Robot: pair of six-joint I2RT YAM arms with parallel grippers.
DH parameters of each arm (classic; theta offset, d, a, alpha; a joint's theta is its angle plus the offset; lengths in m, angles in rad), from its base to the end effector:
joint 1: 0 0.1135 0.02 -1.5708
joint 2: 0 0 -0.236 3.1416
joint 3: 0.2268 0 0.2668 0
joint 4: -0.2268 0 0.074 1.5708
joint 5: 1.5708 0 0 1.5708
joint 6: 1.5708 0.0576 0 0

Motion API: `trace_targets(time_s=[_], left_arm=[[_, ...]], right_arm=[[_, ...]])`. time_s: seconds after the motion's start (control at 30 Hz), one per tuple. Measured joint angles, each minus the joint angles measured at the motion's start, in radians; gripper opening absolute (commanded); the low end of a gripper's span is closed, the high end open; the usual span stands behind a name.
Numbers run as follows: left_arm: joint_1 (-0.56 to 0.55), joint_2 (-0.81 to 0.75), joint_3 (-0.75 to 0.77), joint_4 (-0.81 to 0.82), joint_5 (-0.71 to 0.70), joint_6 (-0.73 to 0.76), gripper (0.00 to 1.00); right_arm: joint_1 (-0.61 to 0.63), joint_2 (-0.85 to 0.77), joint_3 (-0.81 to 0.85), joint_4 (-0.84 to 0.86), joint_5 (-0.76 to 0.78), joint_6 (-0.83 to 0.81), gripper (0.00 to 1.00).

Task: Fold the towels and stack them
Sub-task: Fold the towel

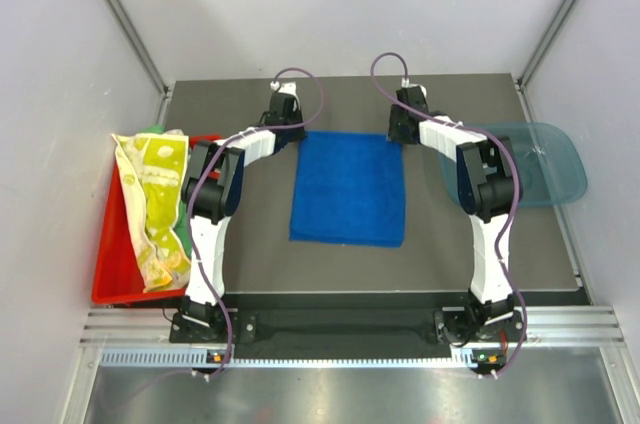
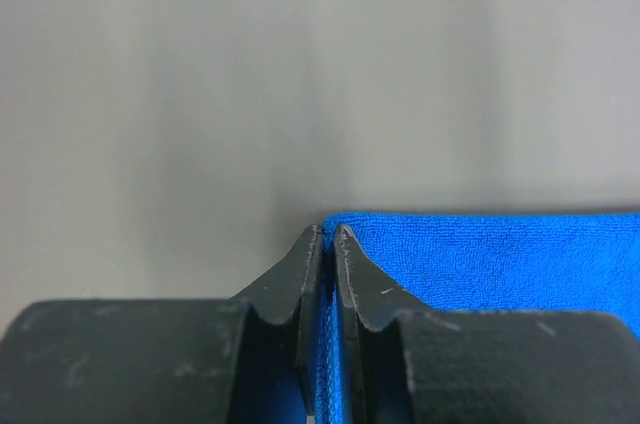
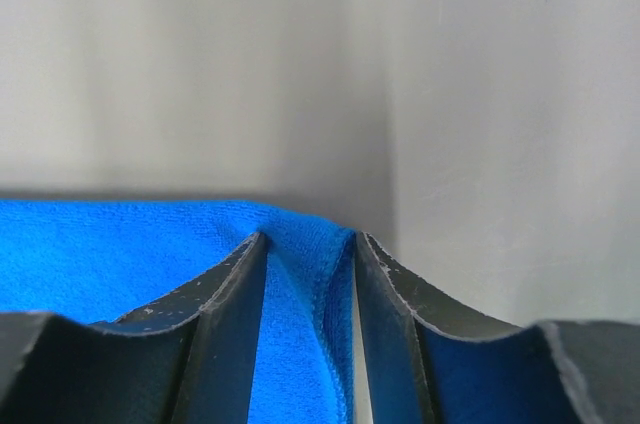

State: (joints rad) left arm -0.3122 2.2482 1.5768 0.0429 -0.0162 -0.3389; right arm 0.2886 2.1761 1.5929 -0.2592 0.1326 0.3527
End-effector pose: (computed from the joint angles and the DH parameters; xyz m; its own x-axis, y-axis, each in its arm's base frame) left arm 0.4906 -0.1574 0.1053 -0.6256 -0.1474 -0.7661 0.0919 0.9612 -0.2599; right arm 0.4734 0.1326 0.1167 -0.7396 0.1376 -0.6588 0.0616 0.9886 0.1374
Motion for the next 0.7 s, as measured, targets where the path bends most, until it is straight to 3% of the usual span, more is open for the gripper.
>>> trace_targets(time_s=[0.17,0.3,0.53,0.7], left_arm=[[0.005,0.003,0.006,0.002,0.000,-0.004,0.11],[0.006,0.004,0.006,0.002,0.000,-0.007,0.11],[0.010,0.005,0.007,0.003,0.000,-0.010,0.10],[0.013,0.006,0.007,0.010,0.006,-0.026,0.00]], right_arm=[[-0.005,0.012,0.017,0.003,0.003,0.001,0.39],[-0.005,0.022,0.029,0.001,0.006,0.001,0.31],[-0.006,0.039,0.053,0.001,-0.002,0.002,0.11],[-0.006,0.040,0.053,0.002,-0.010,0.006,0.00]])
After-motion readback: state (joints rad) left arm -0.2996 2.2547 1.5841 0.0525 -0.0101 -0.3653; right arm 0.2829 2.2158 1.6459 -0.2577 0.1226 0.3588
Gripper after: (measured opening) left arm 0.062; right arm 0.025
